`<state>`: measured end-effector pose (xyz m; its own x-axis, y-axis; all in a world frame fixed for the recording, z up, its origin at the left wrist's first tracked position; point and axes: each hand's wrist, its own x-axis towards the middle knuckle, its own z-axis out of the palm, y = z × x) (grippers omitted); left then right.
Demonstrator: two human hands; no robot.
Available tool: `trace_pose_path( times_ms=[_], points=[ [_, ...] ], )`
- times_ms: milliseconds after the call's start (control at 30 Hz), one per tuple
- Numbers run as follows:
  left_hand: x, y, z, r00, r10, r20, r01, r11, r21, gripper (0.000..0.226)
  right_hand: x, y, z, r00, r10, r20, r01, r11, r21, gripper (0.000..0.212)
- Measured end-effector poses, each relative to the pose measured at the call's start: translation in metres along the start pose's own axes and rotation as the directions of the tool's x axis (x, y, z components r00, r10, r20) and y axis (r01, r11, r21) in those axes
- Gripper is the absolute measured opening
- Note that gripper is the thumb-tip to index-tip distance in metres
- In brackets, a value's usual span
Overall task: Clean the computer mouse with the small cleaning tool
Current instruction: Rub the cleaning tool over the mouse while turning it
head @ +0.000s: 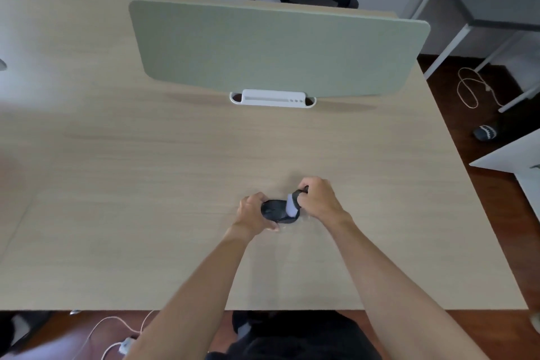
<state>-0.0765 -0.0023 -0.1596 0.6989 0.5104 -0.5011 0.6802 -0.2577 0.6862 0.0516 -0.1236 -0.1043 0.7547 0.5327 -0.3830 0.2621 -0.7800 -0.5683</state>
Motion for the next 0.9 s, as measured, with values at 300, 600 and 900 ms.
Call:
trace_pose_path(
  times_ms=[300,600,900],
  points=[
    [-0.002,0.013,-0.003,0.998,-0.061,0.002,0.06,0.995,0.079,0.065,0.003,-0.016,0.025,0.97,-0.069,0.231,0.056,0.996,0.065,0.013],
    [-0.003,0.023,-0.005,0.997,-0.072,0.026,0.068,0.987,0.147,0.062,0.018,-0.016,-0.008,0.988,-0.083,0.132,0.081,0.996,0.023,0.022],
    [0.006,0.025,-0.01,0.998,-0.038,0.043,0.025,0.964,0.264,0.064,0.022,0.01,-0.013,0.984,-0.004,0.18,-0.002,0.999,0.033,0.019]
  ],
)
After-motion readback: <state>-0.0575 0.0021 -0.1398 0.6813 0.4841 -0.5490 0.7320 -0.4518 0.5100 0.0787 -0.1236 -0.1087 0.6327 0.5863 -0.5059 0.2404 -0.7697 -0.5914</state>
